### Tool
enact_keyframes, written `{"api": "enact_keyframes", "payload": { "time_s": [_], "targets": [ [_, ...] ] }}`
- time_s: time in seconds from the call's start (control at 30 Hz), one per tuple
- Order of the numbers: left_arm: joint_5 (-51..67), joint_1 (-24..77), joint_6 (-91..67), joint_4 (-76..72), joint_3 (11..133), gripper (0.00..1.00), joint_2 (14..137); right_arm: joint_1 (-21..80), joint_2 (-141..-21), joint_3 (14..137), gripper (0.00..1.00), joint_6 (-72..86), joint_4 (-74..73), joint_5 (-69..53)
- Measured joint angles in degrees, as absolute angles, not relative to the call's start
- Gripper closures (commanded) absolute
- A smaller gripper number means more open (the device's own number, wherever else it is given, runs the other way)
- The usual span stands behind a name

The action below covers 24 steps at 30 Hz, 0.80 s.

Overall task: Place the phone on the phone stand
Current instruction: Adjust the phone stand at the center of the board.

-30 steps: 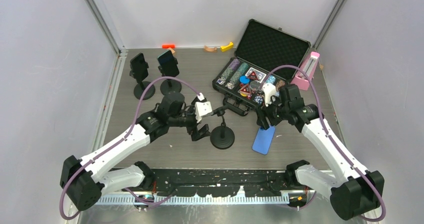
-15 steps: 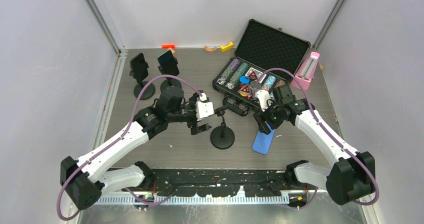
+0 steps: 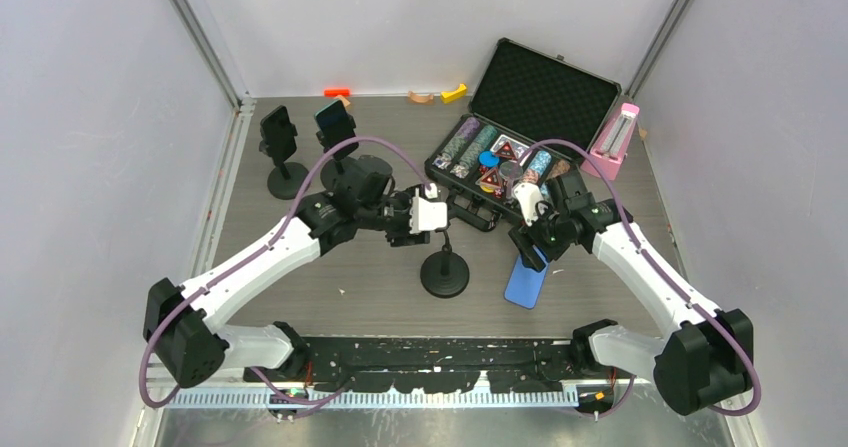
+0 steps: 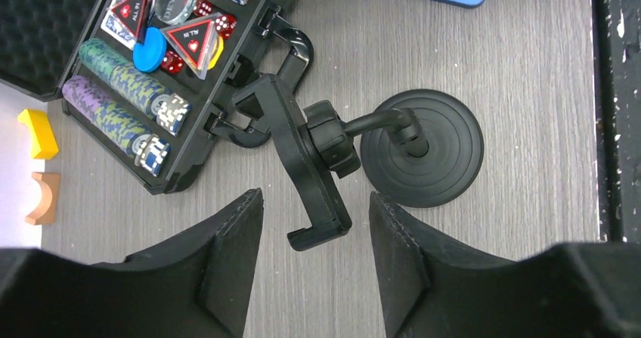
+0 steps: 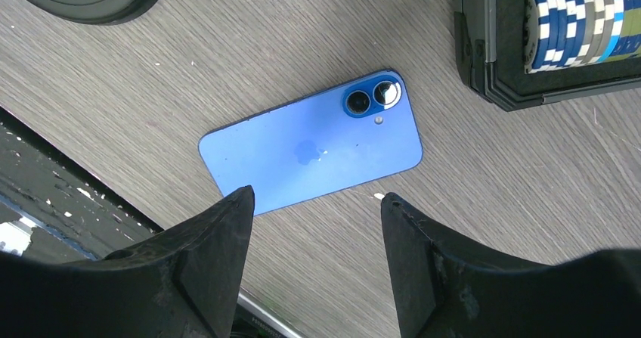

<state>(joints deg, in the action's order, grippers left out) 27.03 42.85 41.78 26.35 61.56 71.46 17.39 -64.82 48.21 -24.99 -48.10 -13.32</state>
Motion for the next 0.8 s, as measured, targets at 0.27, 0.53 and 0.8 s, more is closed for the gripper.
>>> {"api": "enact_keyframes", "payload": {
  "time_s": [0.27,0.53,0.8],
  "targets": [
    [25.69,43.16,35.68,26.87,61.63,0.90,71.83,17.39,-63.99,47.97,0.33,-24.97,-48.60,-11.57],
    [14.26,47.40,26.11,26.30,59.42,1.00,68.45,17.39,-64.31,47.83,0.34,-24.86,-48.31,-10.48],
    [-3.25,49.98,16.05,26.87,60.03,1.00,68.36,17.39,-70.54,47.64,0.34,-23.09,-46.00,-9.69]
  ]
}}
